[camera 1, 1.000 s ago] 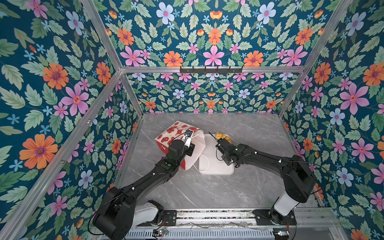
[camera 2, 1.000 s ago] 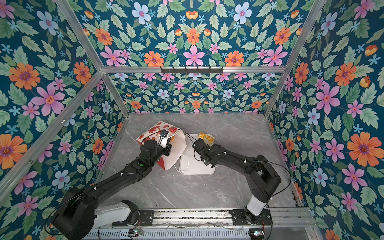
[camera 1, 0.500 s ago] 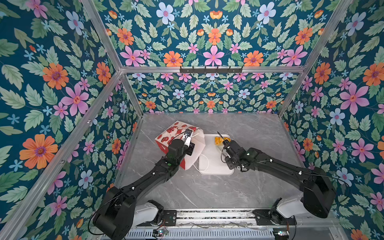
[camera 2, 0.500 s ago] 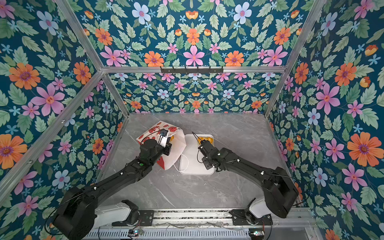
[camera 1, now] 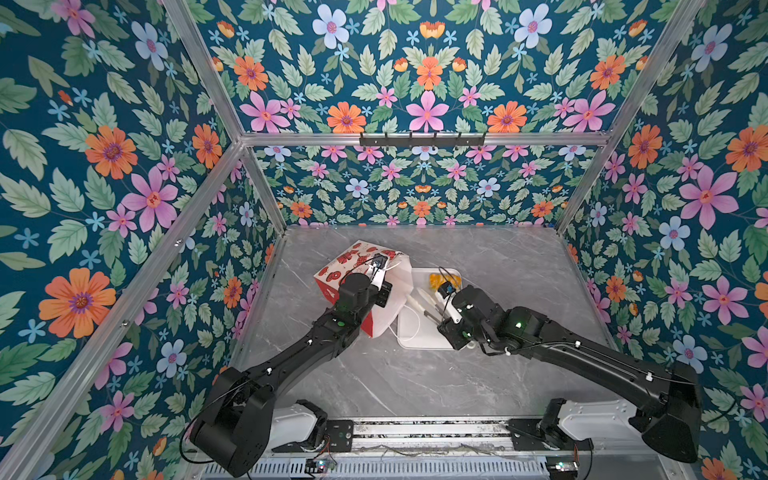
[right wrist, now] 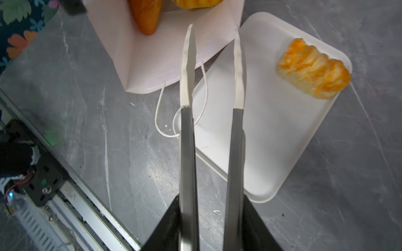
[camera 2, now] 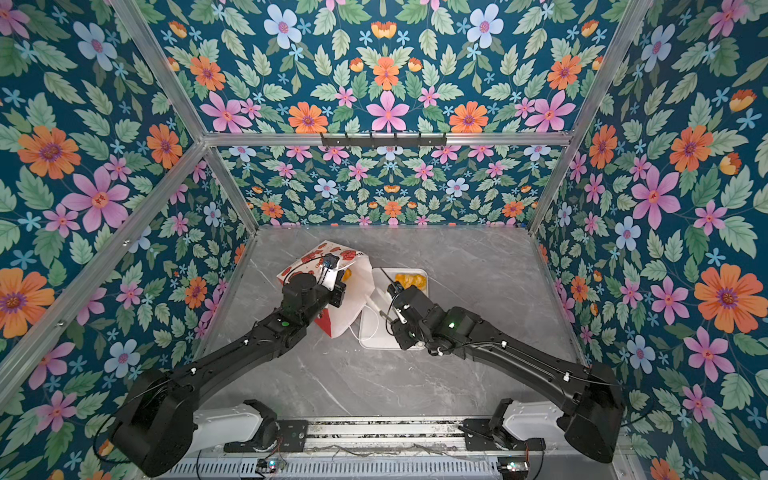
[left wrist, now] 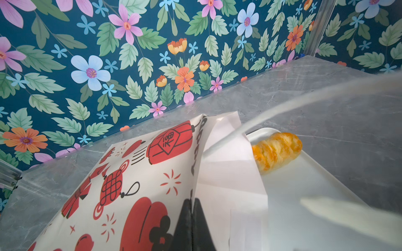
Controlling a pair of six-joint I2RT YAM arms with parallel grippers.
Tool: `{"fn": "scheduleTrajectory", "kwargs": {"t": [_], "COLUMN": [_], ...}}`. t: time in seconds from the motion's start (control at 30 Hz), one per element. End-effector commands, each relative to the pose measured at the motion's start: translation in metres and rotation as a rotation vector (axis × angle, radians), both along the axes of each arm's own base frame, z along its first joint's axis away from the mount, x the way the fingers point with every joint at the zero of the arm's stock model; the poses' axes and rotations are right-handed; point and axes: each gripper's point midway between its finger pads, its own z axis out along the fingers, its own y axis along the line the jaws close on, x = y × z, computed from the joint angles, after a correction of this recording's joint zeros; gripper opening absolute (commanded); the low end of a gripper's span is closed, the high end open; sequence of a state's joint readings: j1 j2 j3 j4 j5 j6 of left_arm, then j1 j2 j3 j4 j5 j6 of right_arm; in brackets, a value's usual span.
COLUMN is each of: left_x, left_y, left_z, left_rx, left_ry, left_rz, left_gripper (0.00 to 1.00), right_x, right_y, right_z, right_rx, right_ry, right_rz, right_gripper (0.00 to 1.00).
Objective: Take the fake bread out of the paper bag
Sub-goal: 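Lower the bread onto the white tray and open the tongs with the right gripper, then move the open tongs back into the bag opening with the right gripper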
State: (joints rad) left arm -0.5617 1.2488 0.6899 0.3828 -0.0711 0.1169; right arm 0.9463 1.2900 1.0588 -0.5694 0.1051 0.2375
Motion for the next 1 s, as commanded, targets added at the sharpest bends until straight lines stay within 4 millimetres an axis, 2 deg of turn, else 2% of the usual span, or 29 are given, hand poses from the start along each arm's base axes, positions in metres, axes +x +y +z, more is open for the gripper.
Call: {"fn": "scheduleTrajectory", "kwargs": {"t": [0.0, 0.13, 0.33, 0.6, 0.77, 0.83, 0.97], "left_x": [0.0, -0.002, -0.004, -0.007, -0.008, -0.01, -0.011], "left_y": [-0.002, -0.004, -0.003, -0.008, -0.011, -0.011, -0.012], "left_z": [0.009, 0.008, -0.001, 0.006, 0.01, 0.011, 0.014], "left_rx": [0.021, 0.048, 0.061, 0.045, 0.037, 0.034, 0.025], "left_ry": [-0.03, -0.028, -0.012, -0.024, -0.03, -0.033, -0.036], "left_rz": [-0.025, -0.044, -0.05, -0.079, -0.097, -0.101, -0.111], "left_gripper": [0.0, 0.0, 0.0, 0.0, 0.0, 0.0, 0.0], "right_x": [0.016, 0.036, 0.052, 0.076, 0.091, 0.096, 0.104], "right_y": [0.015, 0.024, 0.04, 0.051, 0.059, 0.064, 0.07], "right_z": [0.003, -0.003, -0.002, -0.027, -0.025, -0.036, -0.04], "right_rx": [-0.043, -0.134, -0.191, -0.331, -0.384, -0.425, -0.469], "right_ry": [-0.134, -0.222, -0.317, -0.4, -0.499, -0.505, -0.53], "right_rz": [0.045, 0.08, 0.159, 0.208, 0.241, 0.263, 0.285], "right_gripper": [0.41, 0.4, 0.4, 0.4, 0.41, 0.41, 0.42]}}
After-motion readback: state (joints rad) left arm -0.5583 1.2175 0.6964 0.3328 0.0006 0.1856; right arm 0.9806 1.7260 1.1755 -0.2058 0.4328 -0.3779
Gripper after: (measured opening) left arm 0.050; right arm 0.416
